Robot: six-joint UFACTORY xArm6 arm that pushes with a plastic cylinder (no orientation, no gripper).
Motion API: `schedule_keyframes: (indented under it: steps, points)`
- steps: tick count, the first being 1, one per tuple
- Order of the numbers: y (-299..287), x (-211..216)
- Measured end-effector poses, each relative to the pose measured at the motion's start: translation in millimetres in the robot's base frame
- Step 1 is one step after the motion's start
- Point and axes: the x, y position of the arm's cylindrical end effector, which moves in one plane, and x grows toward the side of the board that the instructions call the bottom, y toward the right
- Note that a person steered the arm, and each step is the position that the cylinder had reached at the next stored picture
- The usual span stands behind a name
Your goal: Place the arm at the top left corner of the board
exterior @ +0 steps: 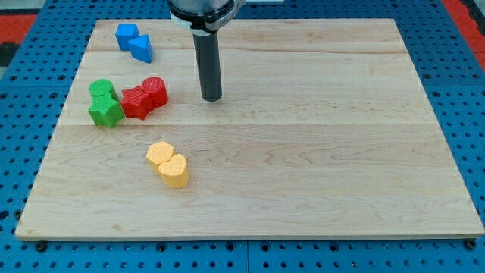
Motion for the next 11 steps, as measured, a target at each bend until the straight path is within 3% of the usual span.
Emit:
schedule_keyframes:
  steps: [6, 8, 9, 10, 11]
  points:
    - [0.0, -24.3]
    - [0.0, -100.3]
    - [-18.6, -145.2]
    - [-75.1, -174.4]
    - [-169.5, -186.8]
